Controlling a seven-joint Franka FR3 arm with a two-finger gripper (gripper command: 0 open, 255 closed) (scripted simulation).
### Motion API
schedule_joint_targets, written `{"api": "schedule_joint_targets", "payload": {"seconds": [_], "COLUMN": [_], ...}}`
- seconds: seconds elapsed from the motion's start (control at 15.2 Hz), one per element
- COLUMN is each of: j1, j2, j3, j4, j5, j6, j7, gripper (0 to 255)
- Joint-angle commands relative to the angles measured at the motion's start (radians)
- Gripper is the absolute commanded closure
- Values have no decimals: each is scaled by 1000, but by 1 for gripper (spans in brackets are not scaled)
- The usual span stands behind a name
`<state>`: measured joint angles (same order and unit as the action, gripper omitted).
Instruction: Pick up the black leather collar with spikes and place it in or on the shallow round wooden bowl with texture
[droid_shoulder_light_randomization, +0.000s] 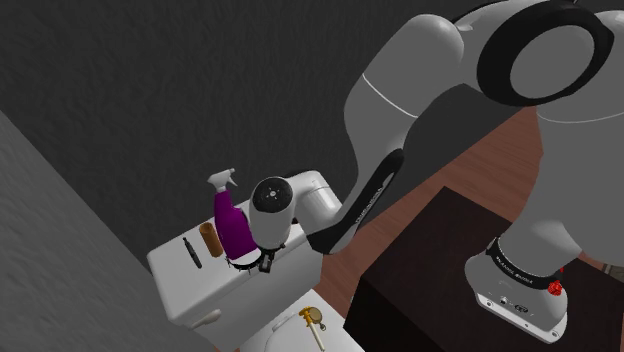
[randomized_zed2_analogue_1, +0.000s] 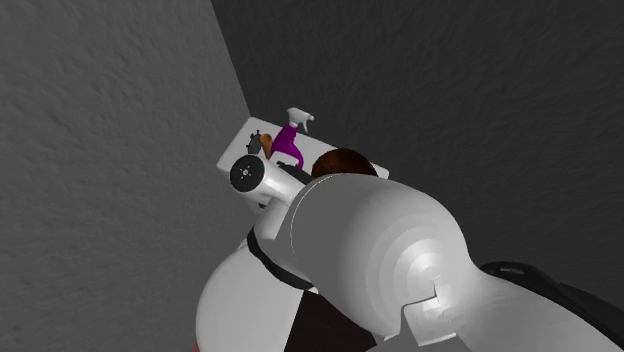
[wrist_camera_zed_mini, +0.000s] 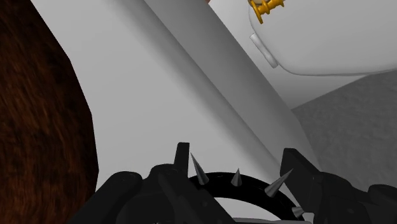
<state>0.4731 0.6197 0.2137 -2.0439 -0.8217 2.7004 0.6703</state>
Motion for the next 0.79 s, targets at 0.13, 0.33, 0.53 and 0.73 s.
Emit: {"api": "schedule_joint_targets", "payload": {"seconds": [0.13,0.33,0.53,0.73], "j1": [-19,-35,-50,-65], "j2": [-43,-78,-113,-147], "j3": [25,46,67,88], "j4": [-17,-30,-41,-49], "j5": [31,58,87,117], "j6": [-25,-46,-68,-91], "j7": [-30,-56,-83,-110], "gripper": [255,255,255,255]}}
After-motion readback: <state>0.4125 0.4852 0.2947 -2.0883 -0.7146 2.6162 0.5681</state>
